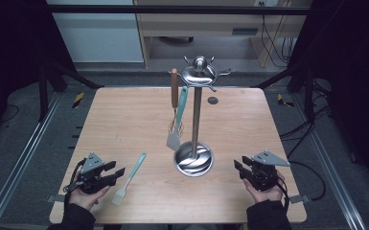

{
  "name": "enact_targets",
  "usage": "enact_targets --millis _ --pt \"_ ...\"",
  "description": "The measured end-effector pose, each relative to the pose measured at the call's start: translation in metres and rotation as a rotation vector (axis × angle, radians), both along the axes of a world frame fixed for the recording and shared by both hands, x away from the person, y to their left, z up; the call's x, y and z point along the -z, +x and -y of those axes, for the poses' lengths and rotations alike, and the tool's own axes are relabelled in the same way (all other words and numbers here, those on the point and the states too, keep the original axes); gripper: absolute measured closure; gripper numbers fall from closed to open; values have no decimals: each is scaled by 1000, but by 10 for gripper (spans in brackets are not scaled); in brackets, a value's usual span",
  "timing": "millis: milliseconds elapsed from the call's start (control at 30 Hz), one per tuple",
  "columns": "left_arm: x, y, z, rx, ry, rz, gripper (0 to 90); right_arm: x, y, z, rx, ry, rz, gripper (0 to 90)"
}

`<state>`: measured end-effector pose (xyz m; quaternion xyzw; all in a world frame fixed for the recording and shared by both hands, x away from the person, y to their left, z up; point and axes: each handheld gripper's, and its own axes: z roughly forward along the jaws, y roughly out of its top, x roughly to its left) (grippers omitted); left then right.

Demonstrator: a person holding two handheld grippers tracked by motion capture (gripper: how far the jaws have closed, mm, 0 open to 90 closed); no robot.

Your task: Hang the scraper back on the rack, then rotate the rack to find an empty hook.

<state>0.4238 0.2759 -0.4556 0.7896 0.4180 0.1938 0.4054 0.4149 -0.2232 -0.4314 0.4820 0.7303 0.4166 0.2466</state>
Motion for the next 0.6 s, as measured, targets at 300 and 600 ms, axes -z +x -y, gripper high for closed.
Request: enact_targets --millis 300,600 --pt "3 3 -3 -47 16 -1 472 -16 -1 -4 -15 29 54 695" --pt "7 9 -7 -70 22 -23 441 -44 -4 -9 -40 77 123 756"
